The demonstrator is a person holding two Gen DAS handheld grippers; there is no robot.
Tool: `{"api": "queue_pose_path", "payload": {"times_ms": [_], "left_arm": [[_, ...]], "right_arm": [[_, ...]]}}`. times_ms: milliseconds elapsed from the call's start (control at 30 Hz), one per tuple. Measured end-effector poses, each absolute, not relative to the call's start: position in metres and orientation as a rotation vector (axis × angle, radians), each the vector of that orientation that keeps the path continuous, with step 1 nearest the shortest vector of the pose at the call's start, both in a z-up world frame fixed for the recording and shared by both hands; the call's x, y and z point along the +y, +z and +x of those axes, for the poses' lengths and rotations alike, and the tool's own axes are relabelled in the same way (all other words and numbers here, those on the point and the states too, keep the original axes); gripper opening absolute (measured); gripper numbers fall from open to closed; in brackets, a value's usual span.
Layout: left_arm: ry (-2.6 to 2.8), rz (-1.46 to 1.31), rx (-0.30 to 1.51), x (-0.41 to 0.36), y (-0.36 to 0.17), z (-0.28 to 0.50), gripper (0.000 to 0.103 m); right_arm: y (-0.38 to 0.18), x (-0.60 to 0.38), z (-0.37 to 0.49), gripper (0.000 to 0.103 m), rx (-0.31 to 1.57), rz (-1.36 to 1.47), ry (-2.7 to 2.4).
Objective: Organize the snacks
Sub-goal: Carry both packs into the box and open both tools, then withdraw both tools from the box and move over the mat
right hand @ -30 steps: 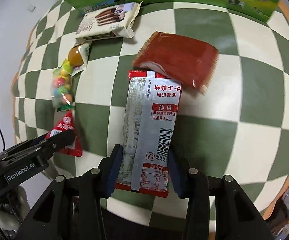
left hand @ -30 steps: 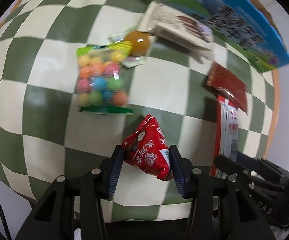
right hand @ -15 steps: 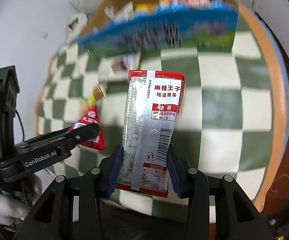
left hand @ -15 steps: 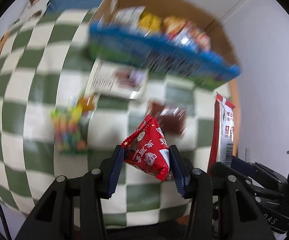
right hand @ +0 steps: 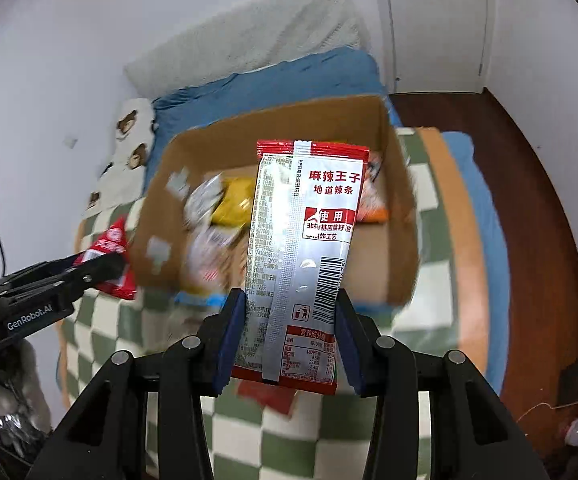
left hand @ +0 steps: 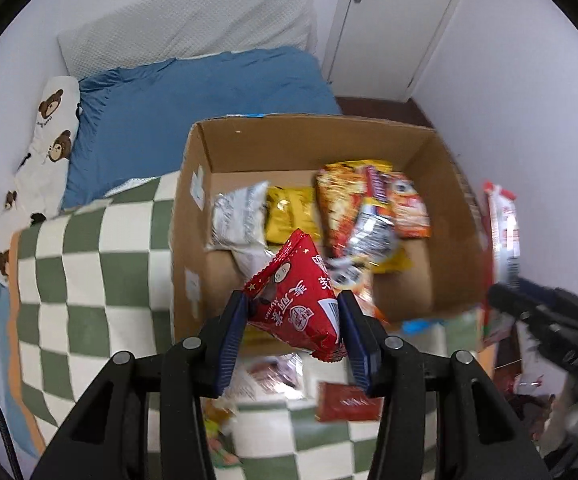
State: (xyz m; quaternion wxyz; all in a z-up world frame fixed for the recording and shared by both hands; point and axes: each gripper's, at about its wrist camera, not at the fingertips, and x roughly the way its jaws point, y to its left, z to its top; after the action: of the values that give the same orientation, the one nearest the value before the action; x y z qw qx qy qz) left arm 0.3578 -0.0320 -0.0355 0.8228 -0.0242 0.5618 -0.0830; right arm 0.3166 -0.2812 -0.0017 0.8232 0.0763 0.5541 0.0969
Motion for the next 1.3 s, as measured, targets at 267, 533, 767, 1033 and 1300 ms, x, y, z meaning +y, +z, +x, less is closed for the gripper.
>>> {"api": "queue_pose_path", "payload": {"times_ms": [267,533,767,1033,1300], "left_arm": [[-0.124,-0.016,1.333,-0.018,-0.097,0.408,0.043],[-0.077,-0.004,1.428,-0.010,-0.130,0.420,0.049],[-0.083,-0.056,1.438,-0.005,-0.139,0.422,0.079],[-0.072,-0.045,1.395,-0.013,-0.129,0.412,0.085],[-0.052,-0.076,1.303,-0.020,-0.107,0.387,0.085]], "right_arm": [[-0.044,-0.297,0.374,0.046,1.265,0.124,0.136],[-0.076,-0.297,0.389,0.049,1.319,0.099,0.106],[-0.090,-0.282,0.393,0.092,1.366,0.042,0.097],[-0.089,-0.281,0.392,0.093,1.361,0.042,0.075],[-0.073,-0.273,0.385,0.093,1.305,0.025,0.052]]}}
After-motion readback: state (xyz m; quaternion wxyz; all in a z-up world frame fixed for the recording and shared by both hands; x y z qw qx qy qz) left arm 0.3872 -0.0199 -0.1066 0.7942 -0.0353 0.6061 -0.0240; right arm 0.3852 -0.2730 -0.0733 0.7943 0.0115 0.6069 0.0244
